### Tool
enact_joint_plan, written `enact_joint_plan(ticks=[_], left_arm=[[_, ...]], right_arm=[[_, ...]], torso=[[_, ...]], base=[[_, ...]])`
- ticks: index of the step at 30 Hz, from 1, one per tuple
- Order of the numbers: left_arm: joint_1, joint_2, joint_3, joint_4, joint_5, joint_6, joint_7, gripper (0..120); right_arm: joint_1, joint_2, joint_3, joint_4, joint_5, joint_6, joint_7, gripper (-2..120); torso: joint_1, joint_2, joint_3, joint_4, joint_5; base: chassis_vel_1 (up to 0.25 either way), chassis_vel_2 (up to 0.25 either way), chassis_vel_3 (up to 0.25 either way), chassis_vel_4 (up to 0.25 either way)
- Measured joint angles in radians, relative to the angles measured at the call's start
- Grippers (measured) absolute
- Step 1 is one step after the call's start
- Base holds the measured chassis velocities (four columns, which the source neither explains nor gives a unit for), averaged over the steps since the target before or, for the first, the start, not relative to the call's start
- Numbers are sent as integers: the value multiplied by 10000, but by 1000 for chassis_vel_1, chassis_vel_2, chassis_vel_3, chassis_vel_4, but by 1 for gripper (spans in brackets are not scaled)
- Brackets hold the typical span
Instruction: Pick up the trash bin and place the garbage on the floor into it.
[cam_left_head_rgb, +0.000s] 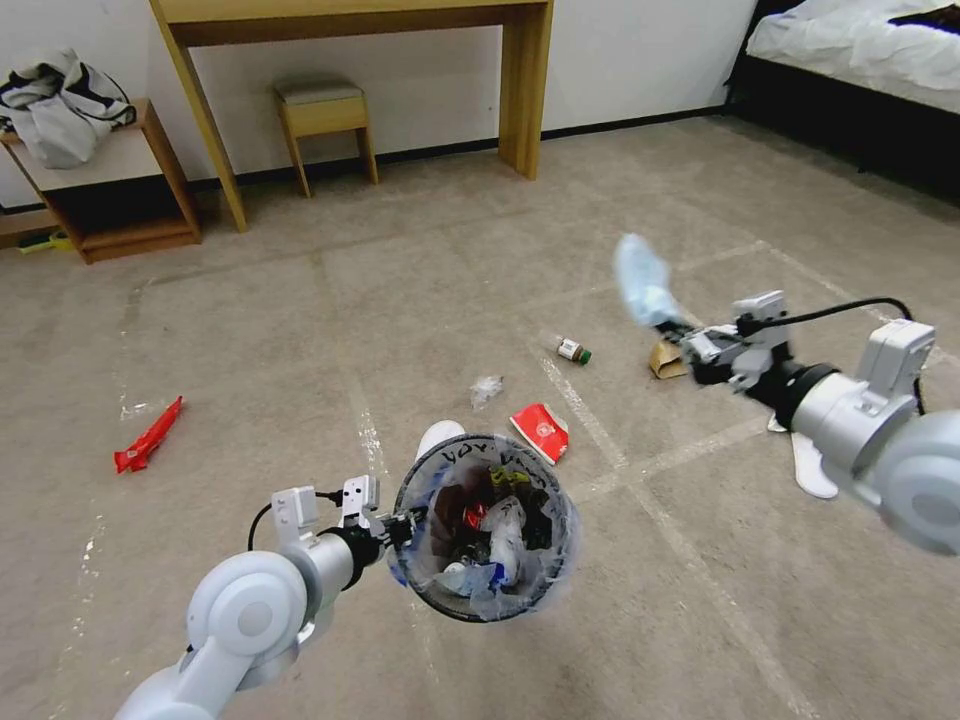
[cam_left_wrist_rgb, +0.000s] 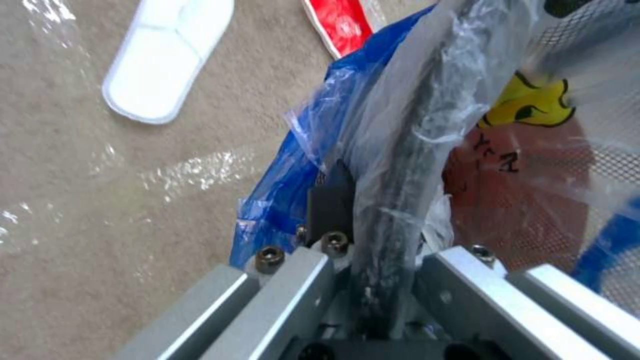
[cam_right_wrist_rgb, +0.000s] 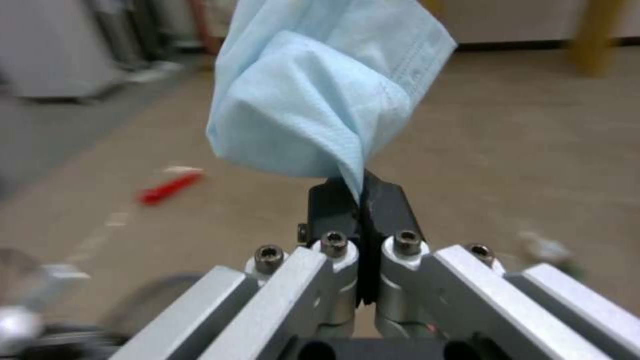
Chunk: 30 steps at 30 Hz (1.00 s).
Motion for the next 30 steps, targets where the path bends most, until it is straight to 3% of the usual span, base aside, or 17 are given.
enact_joint_plan(ticks=[2,3,6,11,22,30], left_arm=[[-179,-94,158,-16,-714,102,-799,0],[-179,-94,158,-16,-714,102,-799,0],[-344,-207,376,-337,-1801,109,-1817,0],[-392,-245,519,-678,-2338,111,-2377,0],[-313,-349,503,-1144,-3178,119,-3068,0],[-285,-393,458,-1187,-3330,119,-3238,0]], right_arm=[[61,-52,-644,586,328,196,-452,0],[61,-52,-644,586,328,196,-452,0],[-192,-200,-1077,932,240,353,-1218,0],[-562,-393,-1241,1206,-46,375,-1939,0],[-2574,-190,-1079,1129,-1802,359,-2354,0],[-2991,0,-1150,776,-2517,337,-2408,0]], torso=[[0,0,0,0,0],[0,0,0,0,0],[0,0,0,-2,1],[0,0,0,-1,2],[0,0,0,-1,3],[0,0,0,-1,3]], base=[[0,0,0,0],[0,0,0,0],[0,0,0,0],[0,0,0,0],[0,0,0,0],[0,0,0,0]])
